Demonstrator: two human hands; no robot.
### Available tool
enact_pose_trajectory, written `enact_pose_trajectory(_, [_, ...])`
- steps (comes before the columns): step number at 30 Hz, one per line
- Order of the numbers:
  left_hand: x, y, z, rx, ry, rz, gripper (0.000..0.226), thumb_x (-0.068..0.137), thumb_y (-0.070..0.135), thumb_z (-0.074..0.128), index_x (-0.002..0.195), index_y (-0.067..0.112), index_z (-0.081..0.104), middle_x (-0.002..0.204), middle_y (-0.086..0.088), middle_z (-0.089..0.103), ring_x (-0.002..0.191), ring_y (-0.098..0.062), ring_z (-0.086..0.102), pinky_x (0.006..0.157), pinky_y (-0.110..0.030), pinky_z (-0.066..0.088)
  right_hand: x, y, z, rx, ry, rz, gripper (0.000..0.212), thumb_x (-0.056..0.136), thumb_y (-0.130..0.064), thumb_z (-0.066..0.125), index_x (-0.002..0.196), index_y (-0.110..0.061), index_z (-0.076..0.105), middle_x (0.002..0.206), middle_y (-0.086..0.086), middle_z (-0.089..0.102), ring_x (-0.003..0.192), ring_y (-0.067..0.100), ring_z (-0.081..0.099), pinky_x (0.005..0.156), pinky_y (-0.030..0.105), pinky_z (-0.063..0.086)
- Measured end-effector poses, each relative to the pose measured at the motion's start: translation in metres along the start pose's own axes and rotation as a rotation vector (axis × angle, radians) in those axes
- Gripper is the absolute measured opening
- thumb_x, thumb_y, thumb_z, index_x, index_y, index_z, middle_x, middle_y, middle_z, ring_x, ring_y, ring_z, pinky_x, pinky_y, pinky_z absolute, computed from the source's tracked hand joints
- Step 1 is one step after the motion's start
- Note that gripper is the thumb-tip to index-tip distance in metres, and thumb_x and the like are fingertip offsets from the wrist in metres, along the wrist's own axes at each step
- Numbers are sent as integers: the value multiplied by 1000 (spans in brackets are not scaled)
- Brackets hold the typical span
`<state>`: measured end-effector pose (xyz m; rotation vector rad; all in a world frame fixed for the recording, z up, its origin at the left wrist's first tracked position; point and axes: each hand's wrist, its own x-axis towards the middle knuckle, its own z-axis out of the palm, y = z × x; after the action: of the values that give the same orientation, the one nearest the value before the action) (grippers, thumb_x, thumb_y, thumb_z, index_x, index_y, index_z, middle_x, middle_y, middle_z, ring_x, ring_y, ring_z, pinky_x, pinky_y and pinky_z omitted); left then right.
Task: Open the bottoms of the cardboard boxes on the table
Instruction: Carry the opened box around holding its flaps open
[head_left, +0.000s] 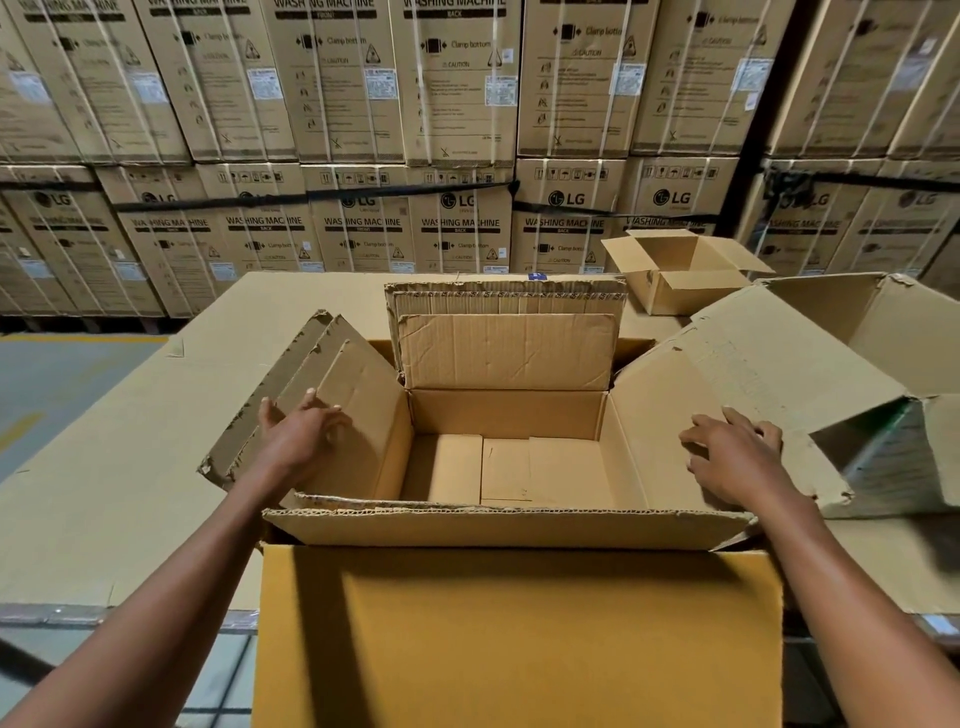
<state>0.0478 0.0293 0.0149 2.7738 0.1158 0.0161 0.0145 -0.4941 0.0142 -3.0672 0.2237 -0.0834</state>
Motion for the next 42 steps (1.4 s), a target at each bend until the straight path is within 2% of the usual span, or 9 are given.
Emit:
enact_pose_trajectory(2, [-10, 12, -14, 13, 29, 17, 38, 98, 11, 52, 128, 31, 63, 144, 6, 56, 143, -23, 39, 121, -58, -3, -4, 0, -5, 143, 26, 21, 33, 94, -28, 65, 126, -32, 66, 154, -6, 46, 151, 20, 19, 111, 40, 9])
enact_pose_trajectory(3, [-18, 20, -23, -24, 67, 48, 41, 95, 7, 55, 125, 32, 66, 140, 6, 59, 132, -23, 52, 119, -60, 14, -8, -1, -10, 225, 36, 28, 30, 94, -29, 66, 123, -33, 67, 151, -6, 49, 150, 19, 22, 110, 39, 9])
enact_pose_trajectory(5, [-34, 37, -41, -177, 141, 117, 40, 95, 2, 55, 124, 27, 67, 138, 1, 62, 115, -23, 64, 108, -50, 42, -15, -4, -20, 361, 46, 37, 25, 94, -30, 68, 118, -36, 69, 143, -5, 58, 142, 21, 36, 109, 40, 15])
enact_pose_trajectory(6, [-41, 47, -50, -258, 166, 148, 40, 95, -2, 53, 125, 22, 67, 137, -1, 62, 119, -22, 62, 105, -42, 45, -19, -5, -25, 421, 49, 40, 24, 94, -30, 68, 117, -36, 69, 138, -4, 61, 137, 23, 44, 109, 42, 19])
enact_pose_trajectory(11, [-70, 85, -74, -497, 231, 253, 52, 92, -11, 49, 126, 23, 68, 133, 3, 63, 123, -10, 56, 105, -35, 46, -46, -3, -48, 870, 100, 28, 25, 93, -22, 69, 115, -34, 72, 138, -1, 61, 130, 23, 54, 106, 40, 44])
enact_pose_trajectory(17, [-113, 142, -56, -813, 250, 352, 50, 93, -14, 47, 122, 22, 67, 123, 11, 65, 118, 11, 55, 92, -7, 48, -98, 6, -46, 1133, 287, 74, 27, 94, -15, 66, 117, -28, 73, 114, -18, 70, 110, -1, 61, 101, 38, 51])
enact_pose_trajectory(24, [-138, 201, -28, -961, 122, 598, 46, 94, -9, 53, 126, 22, 66, 126, 10, 68, 122, -5, 60, 101, -20, 48, -179, 9, -41, 1267, 458, 154, 33, 98, -3, 57, 120, -24, 71, 118, -17, 68, 108, -14, 59, 84, 3, 46])
enact_pose_trajectory(31, [-203, 241, 16, -1120, -70, 728, 39, 98, -5, 52, 129, 17, 65, 128, 6, 68, 125, -10, 59, 105, -26, 47, -243, 1, -7, 1355, 552, 349, 33, 97, -4, 59, 115, -27, 73, 114, -12, 74, 111, 5, 66, 94, 27, 50])
enact_pose_trajectory(42, [-274, 327, 121, -1099, -528, 682, 40, 98, 4, 56, 128, 28, 64, 128, 18, 65, 120, -6, 61, 106, -42, 49, -304, 69, 18, 1329, 550, 542, 30, 96, -6, 60, 105, -32, 73, 106, -13, 75, 105, 1, 68, 90, 18, 53])
